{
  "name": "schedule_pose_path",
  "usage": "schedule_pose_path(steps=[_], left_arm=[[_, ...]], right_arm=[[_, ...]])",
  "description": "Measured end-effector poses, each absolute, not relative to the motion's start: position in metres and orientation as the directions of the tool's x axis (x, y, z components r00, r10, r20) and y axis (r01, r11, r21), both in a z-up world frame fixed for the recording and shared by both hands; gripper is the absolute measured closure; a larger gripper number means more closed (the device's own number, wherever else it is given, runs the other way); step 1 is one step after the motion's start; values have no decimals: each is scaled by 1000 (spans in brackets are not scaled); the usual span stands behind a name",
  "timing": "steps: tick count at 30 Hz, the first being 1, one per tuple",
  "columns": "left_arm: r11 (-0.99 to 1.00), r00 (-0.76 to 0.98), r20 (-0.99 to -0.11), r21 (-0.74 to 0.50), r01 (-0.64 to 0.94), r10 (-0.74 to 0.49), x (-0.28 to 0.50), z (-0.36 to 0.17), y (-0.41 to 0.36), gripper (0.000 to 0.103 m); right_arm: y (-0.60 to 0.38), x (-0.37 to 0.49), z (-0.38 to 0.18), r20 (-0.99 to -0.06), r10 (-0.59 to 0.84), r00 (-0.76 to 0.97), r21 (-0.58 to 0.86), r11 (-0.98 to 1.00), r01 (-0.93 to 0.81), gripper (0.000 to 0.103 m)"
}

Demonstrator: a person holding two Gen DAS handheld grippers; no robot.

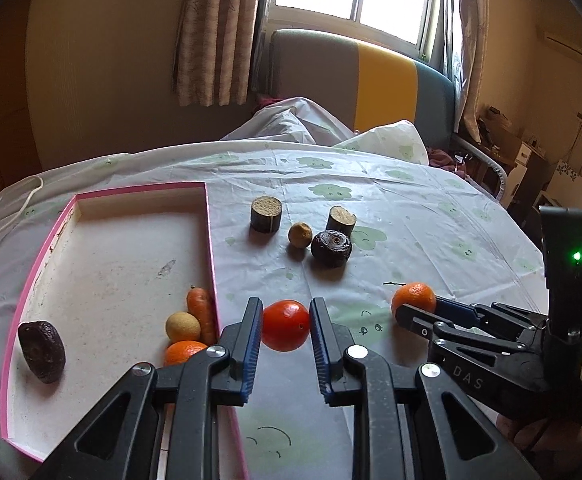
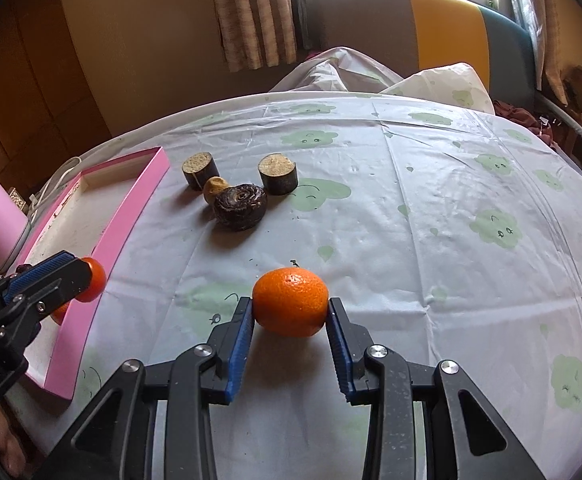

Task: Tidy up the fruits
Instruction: 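Carry the tomato toward the tray with the left tool while the right tool grasps the mandarin, then release the tomato into the tray with the left tool while the right tool drops the mandarin there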

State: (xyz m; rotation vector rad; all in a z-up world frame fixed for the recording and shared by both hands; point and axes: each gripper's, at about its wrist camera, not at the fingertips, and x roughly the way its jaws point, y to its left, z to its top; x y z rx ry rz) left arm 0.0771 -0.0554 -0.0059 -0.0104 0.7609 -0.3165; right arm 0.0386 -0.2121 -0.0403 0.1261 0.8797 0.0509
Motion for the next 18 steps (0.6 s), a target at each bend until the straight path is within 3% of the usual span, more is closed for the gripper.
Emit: schedule_pose_path(steps=[18], left_arm=[[981, 730, -666, -194, 30, -154, 77, -7, 58, 79]], right_arm=[[-142, 42, -9, -716, 244, 654, 179, 970, -166, 66]])
